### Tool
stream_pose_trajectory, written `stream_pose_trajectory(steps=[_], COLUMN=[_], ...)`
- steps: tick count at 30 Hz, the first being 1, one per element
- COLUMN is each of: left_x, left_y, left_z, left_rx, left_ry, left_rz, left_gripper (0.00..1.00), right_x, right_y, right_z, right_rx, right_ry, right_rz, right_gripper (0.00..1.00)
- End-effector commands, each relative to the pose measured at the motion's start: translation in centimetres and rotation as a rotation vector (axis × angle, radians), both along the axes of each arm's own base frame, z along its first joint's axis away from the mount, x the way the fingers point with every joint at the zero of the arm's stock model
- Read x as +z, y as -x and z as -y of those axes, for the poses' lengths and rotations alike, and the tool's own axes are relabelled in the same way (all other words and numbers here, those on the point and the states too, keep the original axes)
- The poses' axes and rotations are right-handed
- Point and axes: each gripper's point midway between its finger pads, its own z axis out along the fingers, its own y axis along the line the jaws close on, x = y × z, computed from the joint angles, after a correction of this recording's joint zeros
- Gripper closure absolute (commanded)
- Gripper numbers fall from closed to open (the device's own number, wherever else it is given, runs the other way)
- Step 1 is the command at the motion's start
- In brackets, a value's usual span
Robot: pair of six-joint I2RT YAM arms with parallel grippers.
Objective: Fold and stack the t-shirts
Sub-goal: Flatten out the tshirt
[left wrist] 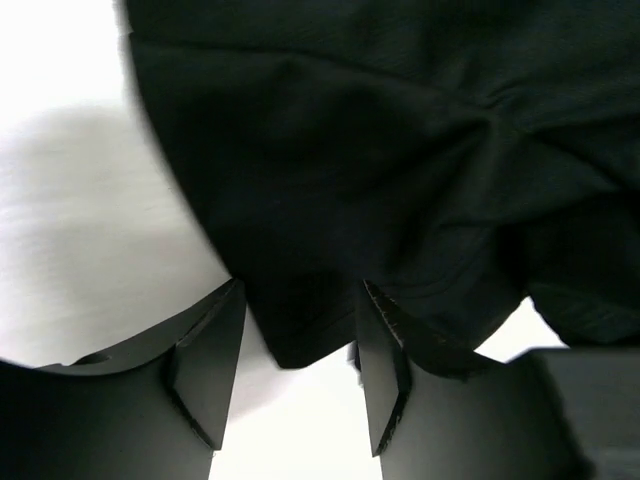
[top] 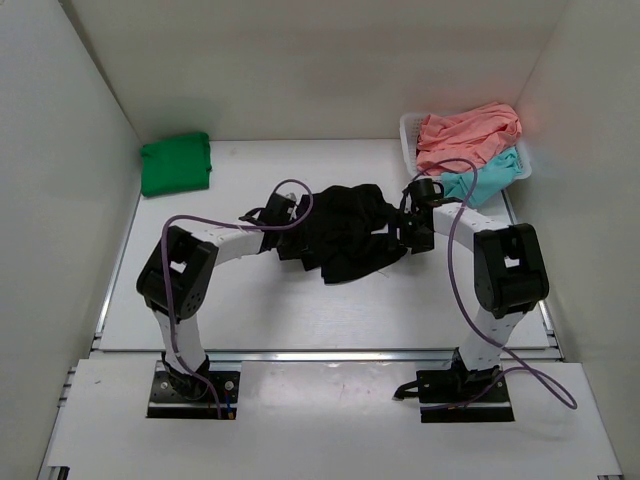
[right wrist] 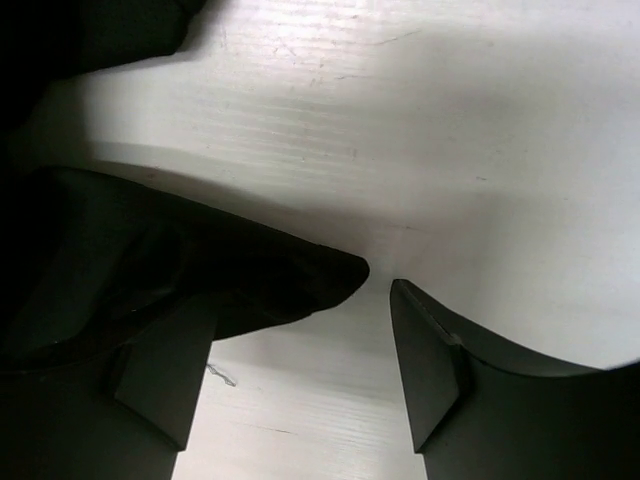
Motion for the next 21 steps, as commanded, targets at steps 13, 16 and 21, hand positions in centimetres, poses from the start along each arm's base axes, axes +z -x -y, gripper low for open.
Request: stream_pose_trajectory(steps=[13, 16, 21], left_x=[-3.9, -0.2, 16.4], left_y=[4.3, 1.1, -8.3], left_z=[1.2, -0.6, -5.2], left_rx=[-0.220, -0.158, 0.040], left_ry=[-0.057, -0.025, 0.069], left_rz=[-0.223, -0.124, 0.281], left_gripper=[1.00, 1.00, 1.00], right_x=[2.2, 6.9, 19.5], right_y=[-0.3, -1.4, -3.6], right_z=[-2.1, -1.8, -0.1], right_rx=[0.036, 0.011, -0.001], right_ry=[-0.044, -0.091, -0.147], right_rz=[0.013, 0.121, 0.453], right_gripper=[1.00, 1.00, 1.00])
